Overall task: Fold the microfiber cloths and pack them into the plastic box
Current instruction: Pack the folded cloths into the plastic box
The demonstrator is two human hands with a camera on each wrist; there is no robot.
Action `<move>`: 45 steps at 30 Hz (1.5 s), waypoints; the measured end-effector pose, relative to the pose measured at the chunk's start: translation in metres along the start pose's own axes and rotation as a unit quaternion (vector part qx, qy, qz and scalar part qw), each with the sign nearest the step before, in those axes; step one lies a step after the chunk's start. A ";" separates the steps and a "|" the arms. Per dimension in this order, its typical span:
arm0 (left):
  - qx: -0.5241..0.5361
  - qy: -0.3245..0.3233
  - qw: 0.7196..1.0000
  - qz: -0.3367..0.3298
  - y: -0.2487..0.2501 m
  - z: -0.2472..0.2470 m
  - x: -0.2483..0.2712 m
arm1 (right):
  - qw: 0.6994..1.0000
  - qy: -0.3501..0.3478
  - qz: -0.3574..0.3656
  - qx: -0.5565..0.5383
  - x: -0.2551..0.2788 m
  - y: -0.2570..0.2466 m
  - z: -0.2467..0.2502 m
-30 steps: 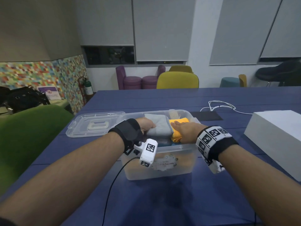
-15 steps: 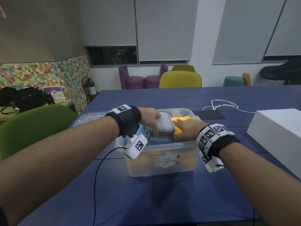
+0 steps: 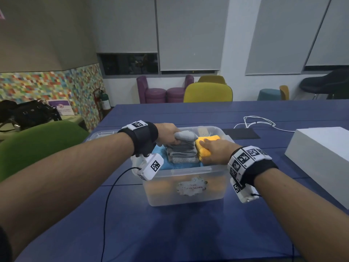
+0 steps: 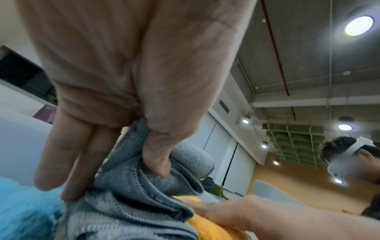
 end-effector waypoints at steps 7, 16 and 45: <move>0.167 0.031 0.985 0.017 -0.009 0.007 0.004 | 1.000 0.000 -0.001 -0.010 0.003 -0.001 0.002; 0.250 0.132 0.959 0.006 -0.021 0.026 0.013 | 0.978 0.178 0.006 -0.113 0.012 -0.020 0.048; -0.176 -0.044 0.982 0.047 -0.065 -0.046 0.068 | 0.997 0.039 0.037 0.058 0.017 -0.075 0.031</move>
Point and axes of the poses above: each hand's wrist, its own x-axis away from the middle knuckle, its own z-axis out of the back of the hand, y = z × x, the point moved 7 cm from there along -x, towards the middle knuckle, and after that the axes turned 6 degrees about -z, right-handed, at the moved point
